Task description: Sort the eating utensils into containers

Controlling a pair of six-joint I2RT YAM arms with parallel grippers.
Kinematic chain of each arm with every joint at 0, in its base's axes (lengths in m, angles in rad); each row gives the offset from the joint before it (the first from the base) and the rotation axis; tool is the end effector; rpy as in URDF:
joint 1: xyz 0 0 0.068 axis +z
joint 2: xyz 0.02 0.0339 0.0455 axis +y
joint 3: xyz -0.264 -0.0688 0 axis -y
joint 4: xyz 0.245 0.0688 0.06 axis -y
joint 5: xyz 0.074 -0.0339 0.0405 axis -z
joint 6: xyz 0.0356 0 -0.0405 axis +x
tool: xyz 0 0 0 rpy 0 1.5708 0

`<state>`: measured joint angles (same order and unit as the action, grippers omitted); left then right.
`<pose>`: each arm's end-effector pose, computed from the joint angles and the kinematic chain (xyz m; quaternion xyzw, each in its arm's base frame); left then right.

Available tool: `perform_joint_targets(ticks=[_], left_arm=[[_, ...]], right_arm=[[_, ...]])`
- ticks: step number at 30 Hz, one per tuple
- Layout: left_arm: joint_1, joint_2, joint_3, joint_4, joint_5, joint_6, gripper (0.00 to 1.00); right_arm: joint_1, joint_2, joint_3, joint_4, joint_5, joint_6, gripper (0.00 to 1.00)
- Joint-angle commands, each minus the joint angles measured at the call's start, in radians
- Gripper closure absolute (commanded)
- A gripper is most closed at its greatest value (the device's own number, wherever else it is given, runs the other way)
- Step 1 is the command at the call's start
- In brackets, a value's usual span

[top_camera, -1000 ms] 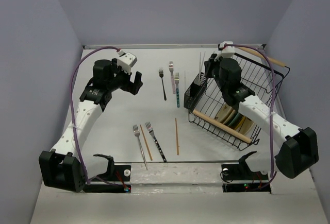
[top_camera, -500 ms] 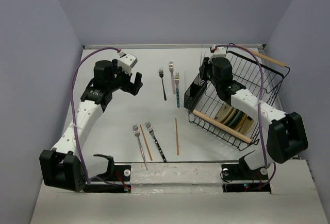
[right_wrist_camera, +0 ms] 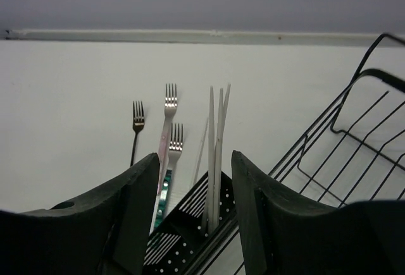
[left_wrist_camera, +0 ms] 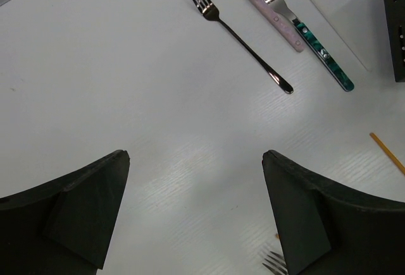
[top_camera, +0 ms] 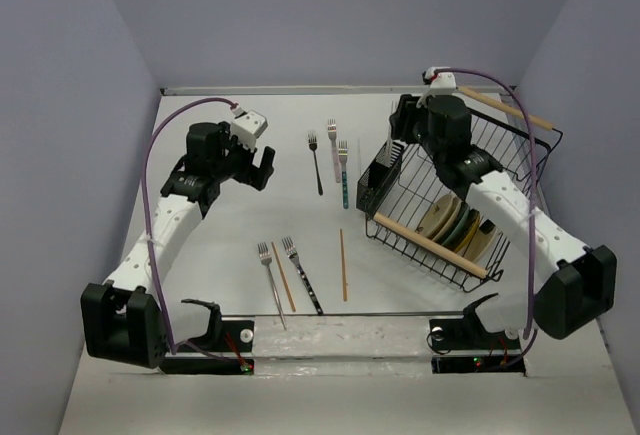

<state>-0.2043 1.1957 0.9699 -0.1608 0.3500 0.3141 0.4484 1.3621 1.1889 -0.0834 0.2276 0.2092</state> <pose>0.2668 -0.0677 0.3223 0.3034 0.7649 -0.1141 0.5567 0.2937 0.1324 0.3611 -0.0250 0.7893 0.1109 0.6034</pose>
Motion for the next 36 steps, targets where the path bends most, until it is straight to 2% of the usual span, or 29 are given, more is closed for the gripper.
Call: perform_joint_targets(ticks=[1, 5, 9, 12, 14, 17, 22, 30, 36], left_arm=[[0.043, -0.005, -0.034, 0.029, -0.016, 0.016, 0.01], [0.114, 0.001, -0.046, 0.023, -0.011, 0.016, 0.01], [0.181, -0.021, -0.074, 0.029, 0.010, 0.020, 0.01], [0.197, -0.030, -0.095, 0.030, 0.012, 0.022, 0.01], [0.232, -0.028, -0.103, 0.033, 0.012, 0.020, 0.01], [0.256, -0.036, -0.108, 0.043, 0.009, 0.013, 0.01], [0.281, -0.045, -0.120, 0.058, 0.021, 0.006, 0.01], [0.284, -0.050, -0.126, 0.058, 0.040, 0.013, 0.01], [0.283, -0.051, -0.131, 0.063, 0.050, 0.014, 0.01]], right_arm=[[0.112, -0.077, 0.177, -0.165, 0.022, -0.056, 0.45], [0.337, -0.008, 0.297, -0.327, 0.182, -0.097, 0.45], [0.544, 0.072, 0.311, -0.437, 0.304, -0.041, 0.45], [0.659, 0.144, 0.296, -0.467, 0.285, 0.010, 0.45], [0.705, 0.189, 0.278, -0.473, 0.205, 0.064, 0.46], [0.752, 0.241, 0.223, -0.472, 0.115, 0.134, 0.46], [0.806, 0.356, 0.184, -0.473, 0.079, 0.228, 0.28], [0.817, 0.499, 0.198, -0.452, -0.025, 0.269, 0.29], [0.817, 0.583, 0.189, -0.452, 0.004, 0.297, 0.33]])
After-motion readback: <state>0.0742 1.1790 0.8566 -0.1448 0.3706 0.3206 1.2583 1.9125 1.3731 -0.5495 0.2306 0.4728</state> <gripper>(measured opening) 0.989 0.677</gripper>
